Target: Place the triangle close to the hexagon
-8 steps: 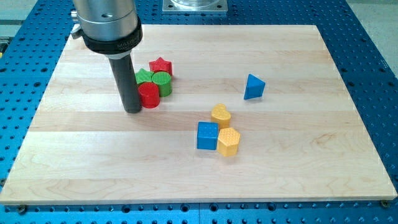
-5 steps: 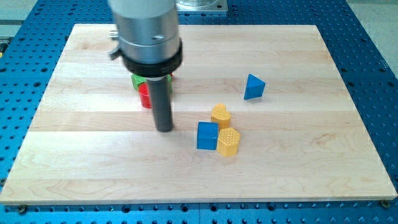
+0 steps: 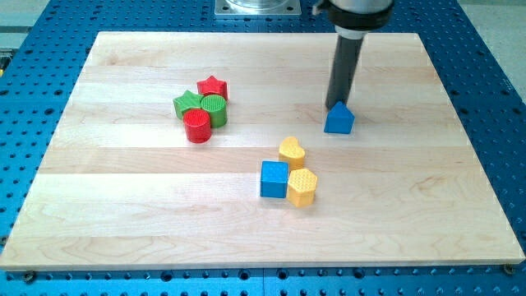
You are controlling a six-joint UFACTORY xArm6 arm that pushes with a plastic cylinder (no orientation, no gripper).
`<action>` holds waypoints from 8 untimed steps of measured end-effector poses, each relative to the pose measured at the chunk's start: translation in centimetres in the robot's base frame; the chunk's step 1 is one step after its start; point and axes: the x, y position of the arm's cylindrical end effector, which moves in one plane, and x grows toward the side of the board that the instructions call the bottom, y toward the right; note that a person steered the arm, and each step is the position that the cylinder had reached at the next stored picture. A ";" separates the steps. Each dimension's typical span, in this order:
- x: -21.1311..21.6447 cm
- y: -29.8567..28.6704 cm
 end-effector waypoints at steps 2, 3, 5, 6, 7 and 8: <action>2.7 -0.2; 3.0 -0.4; 3.0 -1.0; 3.0 -3.0; 3.0 -4.7; 3.6 -4.3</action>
